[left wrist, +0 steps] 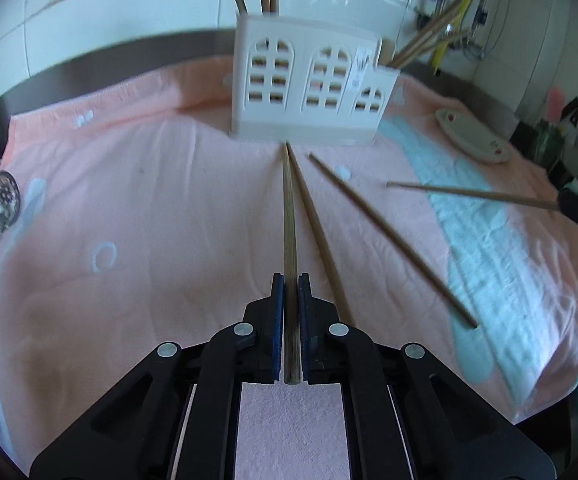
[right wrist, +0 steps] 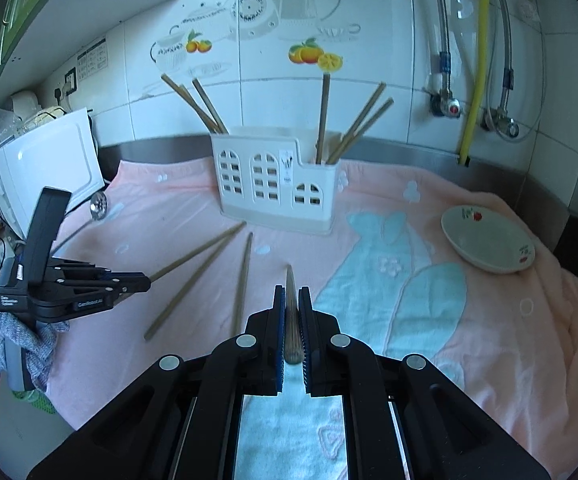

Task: Organize utensils
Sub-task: 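Close both tools on another wooden chopstick lying on the towel, then raise the chopstick upright over the white holder with both tools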

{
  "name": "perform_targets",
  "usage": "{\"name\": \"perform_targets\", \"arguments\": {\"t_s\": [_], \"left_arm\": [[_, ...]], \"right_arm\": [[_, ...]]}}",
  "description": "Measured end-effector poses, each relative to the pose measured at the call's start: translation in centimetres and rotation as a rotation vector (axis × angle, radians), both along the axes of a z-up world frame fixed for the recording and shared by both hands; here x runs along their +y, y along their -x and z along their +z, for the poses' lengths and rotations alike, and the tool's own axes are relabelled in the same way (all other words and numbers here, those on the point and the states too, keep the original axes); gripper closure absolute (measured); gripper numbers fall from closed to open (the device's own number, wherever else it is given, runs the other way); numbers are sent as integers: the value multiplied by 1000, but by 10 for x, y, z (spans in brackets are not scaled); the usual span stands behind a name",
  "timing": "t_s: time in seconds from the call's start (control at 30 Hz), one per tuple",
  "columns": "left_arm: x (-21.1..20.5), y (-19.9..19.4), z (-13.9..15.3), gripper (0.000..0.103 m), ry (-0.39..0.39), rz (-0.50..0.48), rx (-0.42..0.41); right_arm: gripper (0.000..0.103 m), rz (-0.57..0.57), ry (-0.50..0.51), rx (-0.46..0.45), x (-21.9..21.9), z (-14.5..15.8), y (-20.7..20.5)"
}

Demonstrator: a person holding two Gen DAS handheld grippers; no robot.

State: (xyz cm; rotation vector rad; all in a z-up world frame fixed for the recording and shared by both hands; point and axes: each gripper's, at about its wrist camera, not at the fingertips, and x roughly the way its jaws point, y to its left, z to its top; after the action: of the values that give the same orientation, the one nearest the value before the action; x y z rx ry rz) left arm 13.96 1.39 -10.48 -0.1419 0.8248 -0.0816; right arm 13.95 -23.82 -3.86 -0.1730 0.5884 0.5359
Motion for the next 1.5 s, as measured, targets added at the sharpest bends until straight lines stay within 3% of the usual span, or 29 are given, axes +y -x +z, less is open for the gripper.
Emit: {"name": "perform_targets", "arguments": {"t_s": [0.43,1.0,1.3,1.5], "left_arm": [[-1,15,80,97,-17,-44,-203],[-1,-17,137,97,-48,-111,-224],[4,-31,195,98,-30,-135,-306],[1,-57,235,98,-61,-132,-366]], "right_arm": [[96,29,29,-3,22,38,-26],[97,72,61,-36,50,117,-70],[97,78,-24,-49,63,162,-106],[97,61,-55,-85,75,183,-128]]}}
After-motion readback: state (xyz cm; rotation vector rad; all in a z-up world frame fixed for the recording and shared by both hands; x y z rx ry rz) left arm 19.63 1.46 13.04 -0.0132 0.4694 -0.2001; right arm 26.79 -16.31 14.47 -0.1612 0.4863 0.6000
